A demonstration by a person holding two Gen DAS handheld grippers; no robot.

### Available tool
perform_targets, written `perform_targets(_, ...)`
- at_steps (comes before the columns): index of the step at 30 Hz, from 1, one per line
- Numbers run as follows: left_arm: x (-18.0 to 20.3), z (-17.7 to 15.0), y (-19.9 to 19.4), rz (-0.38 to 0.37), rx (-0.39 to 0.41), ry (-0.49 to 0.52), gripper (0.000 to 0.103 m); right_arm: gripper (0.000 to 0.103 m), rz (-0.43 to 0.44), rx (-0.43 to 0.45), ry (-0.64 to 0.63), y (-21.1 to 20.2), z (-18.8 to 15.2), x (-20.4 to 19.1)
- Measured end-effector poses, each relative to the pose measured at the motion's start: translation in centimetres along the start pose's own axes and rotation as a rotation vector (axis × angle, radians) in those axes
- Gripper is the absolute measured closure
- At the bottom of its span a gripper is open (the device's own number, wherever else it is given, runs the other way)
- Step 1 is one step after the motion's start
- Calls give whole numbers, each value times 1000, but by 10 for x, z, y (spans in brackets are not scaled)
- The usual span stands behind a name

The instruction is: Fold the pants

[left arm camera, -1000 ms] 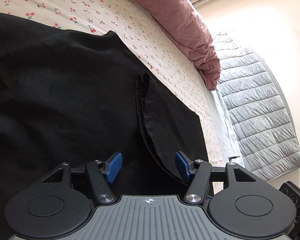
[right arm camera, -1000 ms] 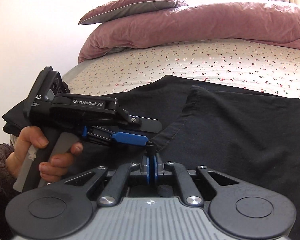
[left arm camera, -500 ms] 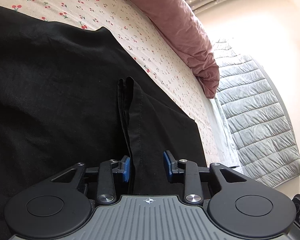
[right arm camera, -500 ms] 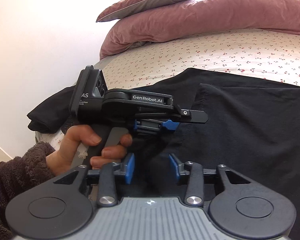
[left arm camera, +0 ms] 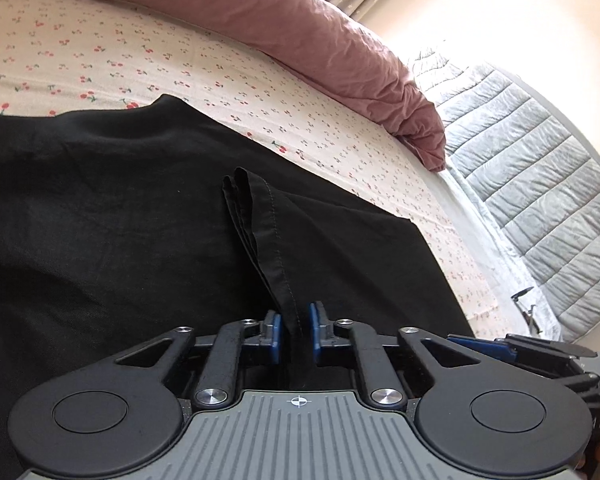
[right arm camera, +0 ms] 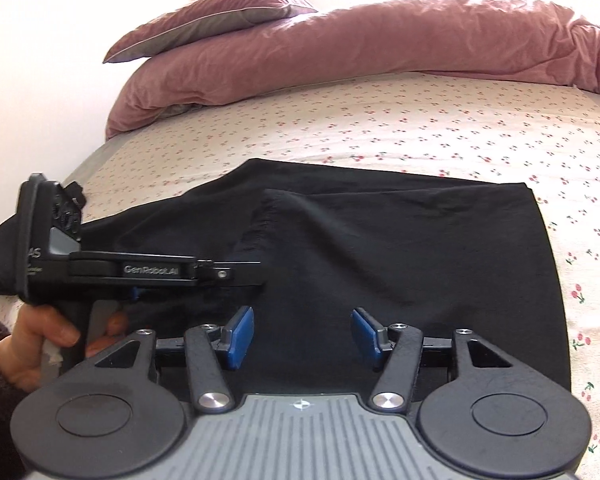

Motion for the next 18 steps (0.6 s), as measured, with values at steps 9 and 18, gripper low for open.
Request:
perform_targets(9, 15, 10, -26, 64, 32, 121, 102, 38, -111, 11, -2, 9, -1, 21)
perform_targets(18, -35, 24, -99, 203, 50, 45, 102, 33, -111, -6, -71, 22, -1, 9)
Point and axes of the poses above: each gripper's, at about its wrist camera, not at the fingertips, and y roughly the way its jaws point, x to its right, z to its top, the point moved 5 cm from there along y, roughly the way its jaws point, and after that the axes turned 3 degrees about -z, right-handed, at the moved point
